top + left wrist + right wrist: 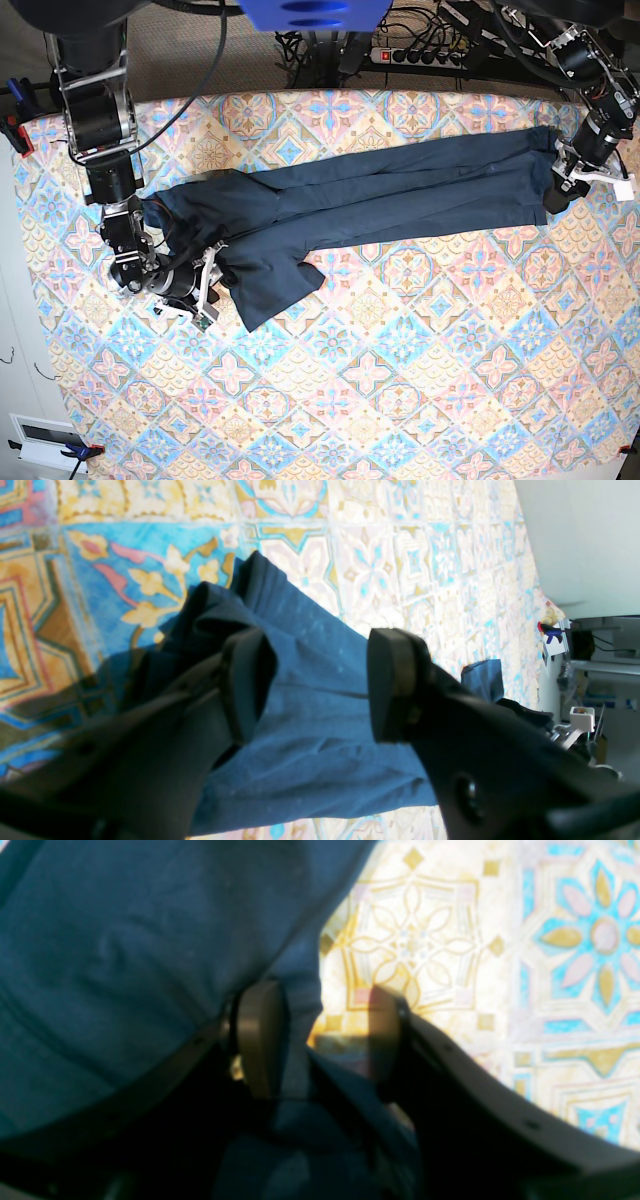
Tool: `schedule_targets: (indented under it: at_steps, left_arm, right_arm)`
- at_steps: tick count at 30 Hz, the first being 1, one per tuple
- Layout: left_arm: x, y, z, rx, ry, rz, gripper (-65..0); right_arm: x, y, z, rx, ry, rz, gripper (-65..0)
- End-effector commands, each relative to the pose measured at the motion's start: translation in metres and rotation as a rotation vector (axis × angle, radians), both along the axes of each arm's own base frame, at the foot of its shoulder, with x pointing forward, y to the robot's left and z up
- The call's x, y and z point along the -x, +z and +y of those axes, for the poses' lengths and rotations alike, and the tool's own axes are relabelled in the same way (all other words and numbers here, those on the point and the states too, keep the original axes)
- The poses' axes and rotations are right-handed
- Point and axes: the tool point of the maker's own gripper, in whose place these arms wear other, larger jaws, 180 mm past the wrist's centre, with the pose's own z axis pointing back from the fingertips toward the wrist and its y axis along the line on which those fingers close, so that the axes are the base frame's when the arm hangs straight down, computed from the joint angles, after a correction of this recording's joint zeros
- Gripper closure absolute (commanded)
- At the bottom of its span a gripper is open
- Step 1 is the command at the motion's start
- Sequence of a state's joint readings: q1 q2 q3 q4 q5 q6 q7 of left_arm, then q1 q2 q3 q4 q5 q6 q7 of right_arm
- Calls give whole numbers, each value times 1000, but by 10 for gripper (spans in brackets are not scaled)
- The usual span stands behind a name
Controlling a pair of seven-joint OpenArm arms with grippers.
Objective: Layout the t-shirt on the table in an organized manner, then fold the t-shirt properly
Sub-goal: 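Grasp the folded collar end with the right gripper and tuck it inward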
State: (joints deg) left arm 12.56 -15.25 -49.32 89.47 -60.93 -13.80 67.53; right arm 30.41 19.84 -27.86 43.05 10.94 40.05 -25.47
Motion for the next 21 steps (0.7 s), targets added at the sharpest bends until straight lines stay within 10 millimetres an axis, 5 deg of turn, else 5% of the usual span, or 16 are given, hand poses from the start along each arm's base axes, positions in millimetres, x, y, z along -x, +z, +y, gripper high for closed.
schedule_targets:
  at_steps: [1,5,11,14,19,21]
  left_arm:
    - [-6,15,6,-29,-5,-44,-304]
    - [-6,15,7,-31,-5,-44,-304]
    - [-6,16,7,-32,-3,-46,-304]
    - [-6,16,8,-34,-2,-47,-304]
    - [-6,17,8,-36,-2,-48,-304]
    - [-6,17,8,-36,-2,-48,-304]
  right_arm:
    - [2,-5,-14,70,-1,36,-272]
    - [3,-8,-5,56,5,42,-251]
    - [4,-8,-5,62,6,48,-36]
    - [3,-7,-6,59,2,43,-25]
    - [-6,25,9,-3,11,-82,-12]
    - [-1,32,1,0,-13,-102,-11]
